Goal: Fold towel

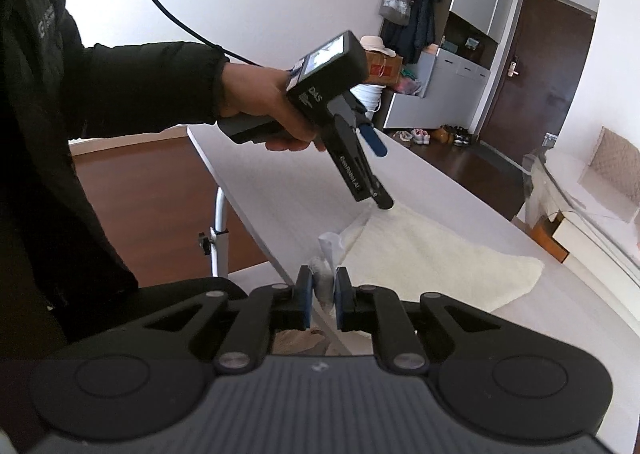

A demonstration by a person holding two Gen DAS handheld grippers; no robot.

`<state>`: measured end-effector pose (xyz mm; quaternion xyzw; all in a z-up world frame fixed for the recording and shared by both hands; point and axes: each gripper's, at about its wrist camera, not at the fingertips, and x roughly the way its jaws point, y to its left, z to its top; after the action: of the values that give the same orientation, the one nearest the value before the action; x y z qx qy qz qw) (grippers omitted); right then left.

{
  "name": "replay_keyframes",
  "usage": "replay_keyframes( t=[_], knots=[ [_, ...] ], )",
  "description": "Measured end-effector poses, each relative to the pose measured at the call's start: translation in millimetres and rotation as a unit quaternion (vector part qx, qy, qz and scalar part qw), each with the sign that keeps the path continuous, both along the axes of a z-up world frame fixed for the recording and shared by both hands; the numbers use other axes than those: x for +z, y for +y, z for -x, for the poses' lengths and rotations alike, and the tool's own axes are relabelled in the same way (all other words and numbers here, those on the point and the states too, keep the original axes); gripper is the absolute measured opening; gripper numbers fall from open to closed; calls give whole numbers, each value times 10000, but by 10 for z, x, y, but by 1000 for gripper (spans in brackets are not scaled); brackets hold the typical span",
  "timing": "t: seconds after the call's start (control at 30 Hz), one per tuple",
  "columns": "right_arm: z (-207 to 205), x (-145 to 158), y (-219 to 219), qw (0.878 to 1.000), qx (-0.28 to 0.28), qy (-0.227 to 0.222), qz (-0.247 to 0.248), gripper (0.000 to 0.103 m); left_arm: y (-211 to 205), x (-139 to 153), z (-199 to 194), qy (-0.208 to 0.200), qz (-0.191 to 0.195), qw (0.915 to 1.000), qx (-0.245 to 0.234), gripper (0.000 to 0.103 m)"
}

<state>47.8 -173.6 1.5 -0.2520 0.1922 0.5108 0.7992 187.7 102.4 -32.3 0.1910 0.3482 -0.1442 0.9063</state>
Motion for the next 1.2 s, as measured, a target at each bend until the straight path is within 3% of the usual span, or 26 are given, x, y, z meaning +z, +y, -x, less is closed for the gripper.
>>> replay_keyframes(
  t=[0.33, 0.6, 0.93, 1.07, 1.2],
  knots=[
    [-246, 212, -106, 9999, 123, -100, -47, 12, 84, -19, -17, 201, 78, 9998, -21, 97],
    [-935, 559, -228, 9982, 8, -541, -264, 12, 139, 14, -93, 289, 186, 9994, -10, 96],
    [-1483, 548, -106, 9970, -155, -745, -156, 12, 211, 37, -204, 331, 316, 9990, 12, 96],
    [-1662, 527, -104, 9961, -341, -808, -91, 12, 275, 20, -224, 429, 481, 9979, 19, 96],
    [-1927, 475, -62, 9956, -616, -694, -130, 12, 376, 79, -247, 216, 834, 9961, 209, 96]
  ],
)
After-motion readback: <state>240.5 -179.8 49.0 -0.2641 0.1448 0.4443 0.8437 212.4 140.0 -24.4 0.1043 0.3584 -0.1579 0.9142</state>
